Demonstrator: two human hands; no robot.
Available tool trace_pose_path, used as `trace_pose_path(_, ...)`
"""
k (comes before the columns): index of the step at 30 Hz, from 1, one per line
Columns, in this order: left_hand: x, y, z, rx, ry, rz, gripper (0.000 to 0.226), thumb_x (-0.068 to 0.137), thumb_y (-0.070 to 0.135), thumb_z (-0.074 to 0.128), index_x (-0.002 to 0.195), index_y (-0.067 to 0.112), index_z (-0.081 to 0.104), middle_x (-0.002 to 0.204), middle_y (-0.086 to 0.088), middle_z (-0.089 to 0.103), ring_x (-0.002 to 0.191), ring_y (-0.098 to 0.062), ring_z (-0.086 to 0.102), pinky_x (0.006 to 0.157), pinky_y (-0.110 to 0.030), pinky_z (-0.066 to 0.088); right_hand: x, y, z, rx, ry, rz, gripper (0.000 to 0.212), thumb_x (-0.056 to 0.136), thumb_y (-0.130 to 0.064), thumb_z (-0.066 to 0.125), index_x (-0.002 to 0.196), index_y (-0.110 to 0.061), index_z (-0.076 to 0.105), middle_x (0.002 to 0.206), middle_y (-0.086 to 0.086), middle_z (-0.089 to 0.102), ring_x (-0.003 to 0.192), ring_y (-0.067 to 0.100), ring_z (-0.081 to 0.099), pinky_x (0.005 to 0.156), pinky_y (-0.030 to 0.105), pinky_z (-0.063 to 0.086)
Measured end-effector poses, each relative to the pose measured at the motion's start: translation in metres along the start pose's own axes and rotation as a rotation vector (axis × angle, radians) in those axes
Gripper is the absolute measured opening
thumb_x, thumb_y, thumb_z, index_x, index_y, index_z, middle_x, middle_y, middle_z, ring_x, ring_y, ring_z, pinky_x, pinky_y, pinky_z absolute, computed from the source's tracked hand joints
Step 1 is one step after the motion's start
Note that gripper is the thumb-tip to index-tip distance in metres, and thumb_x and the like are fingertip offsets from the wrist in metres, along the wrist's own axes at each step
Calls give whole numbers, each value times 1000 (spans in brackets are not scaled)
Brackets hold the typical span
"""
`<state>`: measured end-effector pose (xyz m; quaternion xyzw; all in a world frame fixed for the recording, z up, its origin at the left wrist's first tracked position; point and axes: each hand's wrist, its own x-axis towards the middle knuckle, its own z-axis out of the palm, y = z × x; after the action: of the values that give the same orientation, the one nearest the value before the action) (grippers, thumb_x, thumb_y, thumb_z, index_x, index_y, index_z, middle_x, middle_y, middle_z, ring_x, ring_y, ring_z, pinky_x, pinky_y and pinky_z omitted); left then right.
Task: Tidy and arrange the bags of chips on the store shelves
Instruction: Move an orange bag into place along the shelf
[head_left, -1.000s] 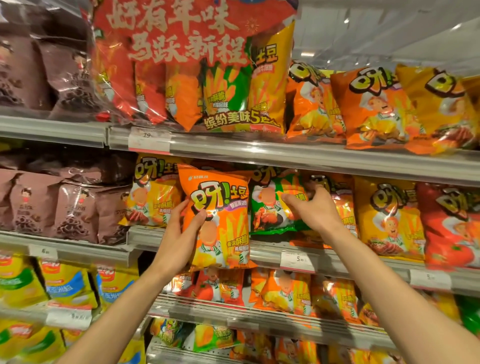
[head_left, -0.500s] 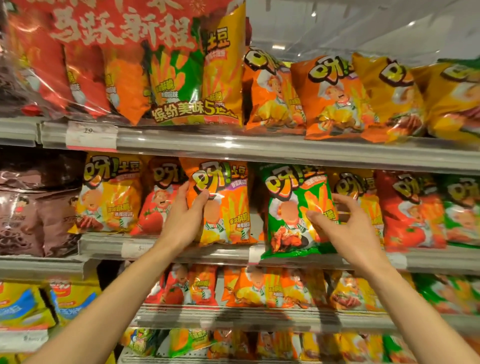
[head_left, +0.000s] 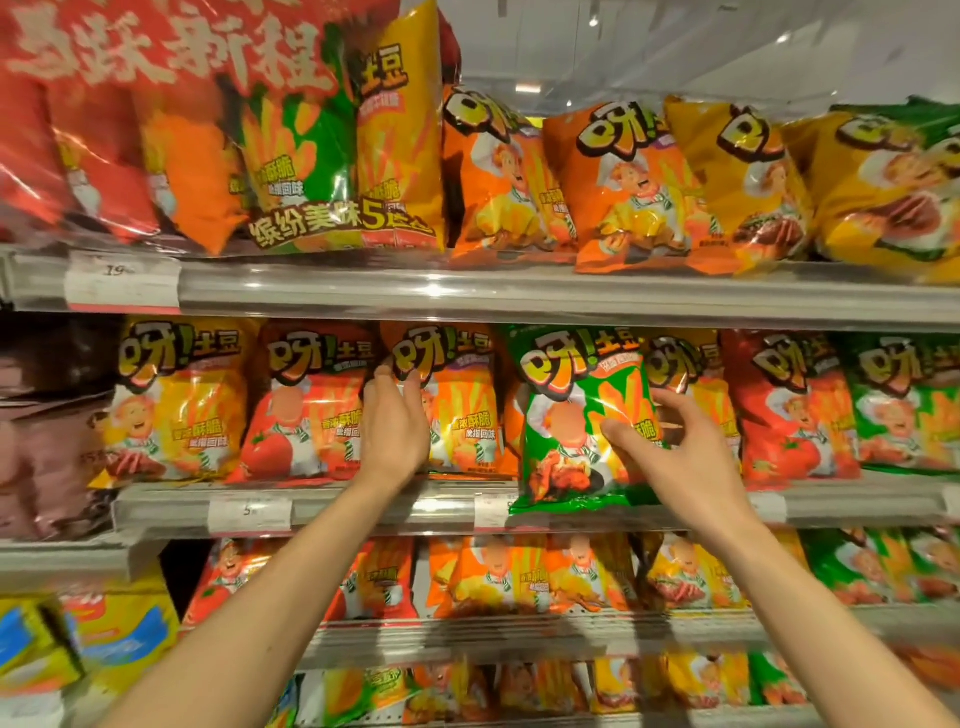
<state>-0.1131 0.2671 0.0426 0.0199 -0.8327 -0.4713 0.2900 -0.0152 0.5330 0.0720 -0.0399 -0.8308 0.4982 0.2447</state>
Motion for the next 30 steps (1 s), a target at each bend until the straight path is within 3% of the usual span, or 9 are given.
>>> trace_pose_path(3,-5,3,2,37,-8,28,58,105,41,31,149,5,25,144,-24,39,132,-36,40,105,-42,35,1,0,2,12,-13,3,71,78,-50,78,138,-27,48,133,-3,56,119,17,55,100,47,51)
trace_pose_path(8,-23,-10,0,286,-167,202,73,96,67,32,155,33,6,164,-9,-9,150,-29,1,117,-51,21,2,3,2,8,-10,1,72,77,-51,77,138,-28,48,133,-4,55,119,17,55,100,47,51)
trace_pose_path(12,-15,-17,9,500,-122,245,73,95,72,21,155,30,15,163,-14,-12,150,-33,0,116,-51,28,2,2,5,7,-12,6,70,78,-50,78,137,-28,49,132,-5,56,118,15,54,99,45,51)
trace_pose_path(16,-14,-18,13,580,-75,289,71,97,68,17,155,26,18,162,-17,-17,150,-31,-9,121,-47,13,-1,0,5,17,-21,-2,67,79,-48,78,136,-28,49,129,-7,55,115,12,52,99,42,50)
trace_pose_path(20,-24,-13,0,351,-72,337,63,100,59,30,155,28,20,164,-11,-9,151,-24,-9,121,-42,5,-6,3,5,60,-28,15,64,79,-45,78,134,-29,49,122,-9,56,112,12,54,94,40,53)
trace_pose_path(23,-47,-1,-5,85,-13,350,52,100,48,43,147,26,38,152,-3,31,138,-20,33,115,-45,31,-9,5,7,135,-60,25,57,82,-38,77,131,-29,49,112,-15,55,103,2,56,81,21,46)
trace_pose_path(25,-66,10,-4,-52,-86,262,51,98,51,48,144,32,38,140,7,43,121,-12,50,104,-43,43,-14,5,13,208,-107,55,58,82,-35,78,132,-27,49,109,-18,56,99,-5,57,77,16,47)
trace_pose_path(28,-87,25,0,-128,-246,182,67,91,67,47,150,42,25,150,13,37,128,-8,46,107,-37,39,-21,12,25,243,-149,84,74,76,-43,83,140,-29,47,122,-8,64,112,6,63,95,35,55)
trace_pose_path(30,-98,32,2,-194,-346,156,74,87,73,44,151,46,19,156,19,28,133,3,33,107,-27,30,-28,15,30,278,-166,100,71,78,-38,82,139,-29,47,111,-16,66,102,1,67,92,34,56)
